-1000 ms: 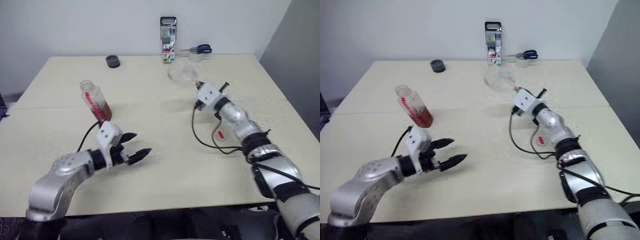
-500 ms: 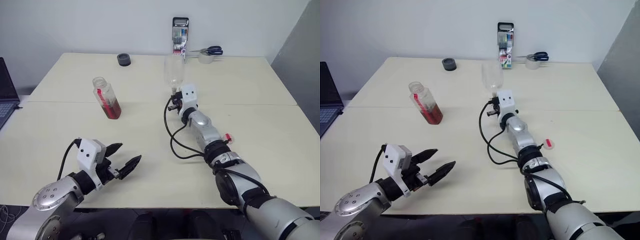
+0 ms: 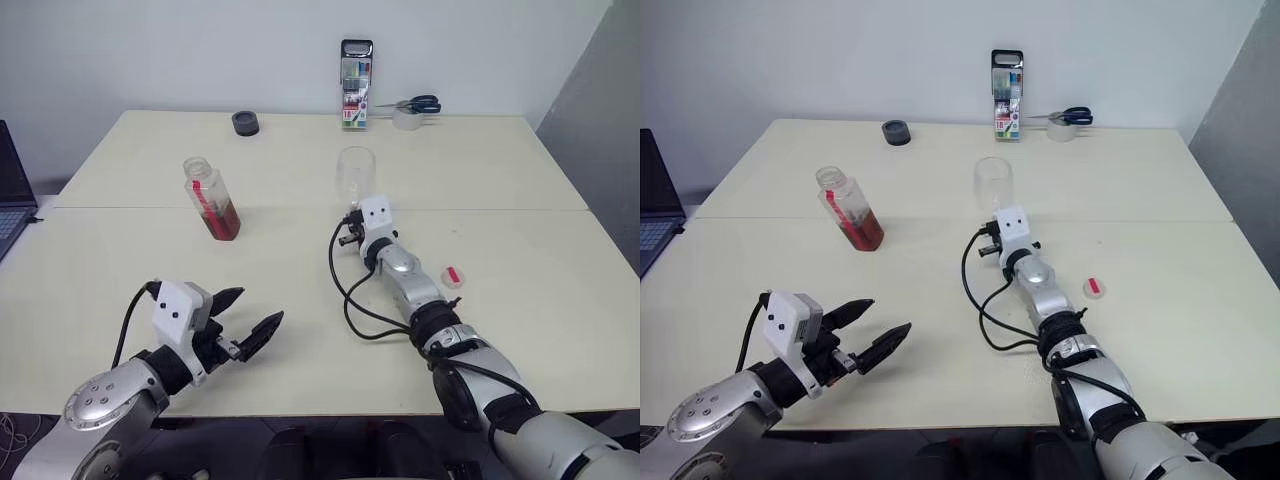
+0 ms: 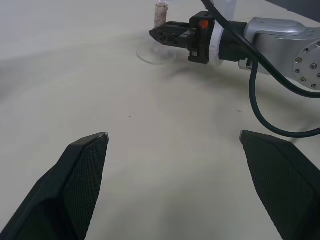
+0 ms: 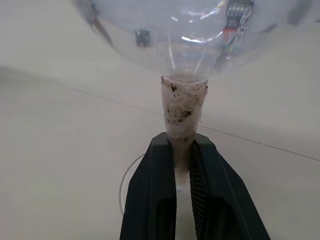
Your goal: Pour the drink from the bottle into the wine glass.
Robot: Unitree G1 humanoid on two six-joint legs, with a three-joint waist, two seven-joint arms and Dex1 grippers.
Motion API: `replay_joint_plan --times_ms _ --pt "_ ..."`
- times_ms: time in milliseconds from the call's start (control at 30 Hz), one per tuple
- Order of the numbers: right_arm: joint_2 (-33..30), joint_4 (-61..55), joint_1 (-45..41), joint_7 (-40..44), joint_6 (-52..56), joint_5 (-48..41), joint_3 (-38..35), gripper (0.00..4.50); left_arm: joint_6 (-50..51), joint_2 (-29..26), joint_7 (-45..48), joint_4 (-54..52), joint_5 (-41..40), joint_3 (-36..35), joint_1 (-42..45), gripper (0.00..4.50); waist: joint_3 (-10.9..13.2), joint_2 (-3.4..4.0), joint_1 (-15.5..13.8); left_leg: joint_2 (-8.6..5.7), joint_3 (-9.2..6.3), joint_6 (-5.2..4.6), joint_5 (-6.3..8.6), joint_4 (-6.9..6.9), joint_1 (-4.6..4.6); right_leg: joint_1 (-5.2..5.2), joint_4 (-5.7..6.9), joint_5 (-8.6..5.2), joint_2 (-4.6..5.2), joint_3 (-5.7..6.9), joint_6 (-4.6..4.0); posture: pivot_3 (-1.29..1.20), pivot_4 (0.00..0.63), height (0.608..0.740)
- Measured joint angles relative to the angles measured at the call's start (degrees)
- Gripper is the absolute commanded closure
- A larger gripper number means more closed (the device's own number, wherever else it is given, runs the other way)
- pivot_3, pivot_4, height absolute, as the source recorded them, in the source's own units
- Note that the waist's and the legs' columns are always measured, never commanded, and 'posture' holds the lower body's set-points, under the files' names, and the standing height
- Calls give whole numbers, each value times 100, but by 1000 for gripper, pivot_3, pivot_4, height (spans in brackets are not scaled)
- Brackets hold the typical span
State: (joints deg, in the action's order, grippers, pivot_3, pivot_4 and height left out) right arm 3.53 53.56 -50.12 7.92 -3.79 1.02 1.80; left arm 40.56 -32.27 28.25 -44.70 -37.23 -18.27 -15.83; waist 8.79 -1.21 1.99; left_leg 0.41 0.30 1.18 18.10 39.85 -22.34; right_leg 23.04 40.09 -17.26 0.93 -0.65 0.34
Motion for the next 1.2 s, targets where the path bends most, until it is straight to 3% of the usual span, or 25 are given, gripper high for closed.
replay_joint_plan --times_ms 433,833,1200 --pt "404 590 -143 795 -840 -23 174 4403 -818 496 -436 12 513 -121 -600 0 9 8 106 8 3 -4 2 -14 -3 11 -2 3 -9 -3 -5 0 150 740" --pt "440 1425 -562 838 -1219 4 177 4403 -1070 735 -691 32 723 -42 -625 0 8 7 105 8 4 -5 3 -14 -4 10 -4 3 -7 -4 -6 0 150 740" --pt "436 1583 -569 796 -1275 59 174 658 -971 609 -752 97 721 84 -156 0 9 8 105 8 2 -2 1 -14 -5 11 -5 3 -8 -2 -6 0 150 740"
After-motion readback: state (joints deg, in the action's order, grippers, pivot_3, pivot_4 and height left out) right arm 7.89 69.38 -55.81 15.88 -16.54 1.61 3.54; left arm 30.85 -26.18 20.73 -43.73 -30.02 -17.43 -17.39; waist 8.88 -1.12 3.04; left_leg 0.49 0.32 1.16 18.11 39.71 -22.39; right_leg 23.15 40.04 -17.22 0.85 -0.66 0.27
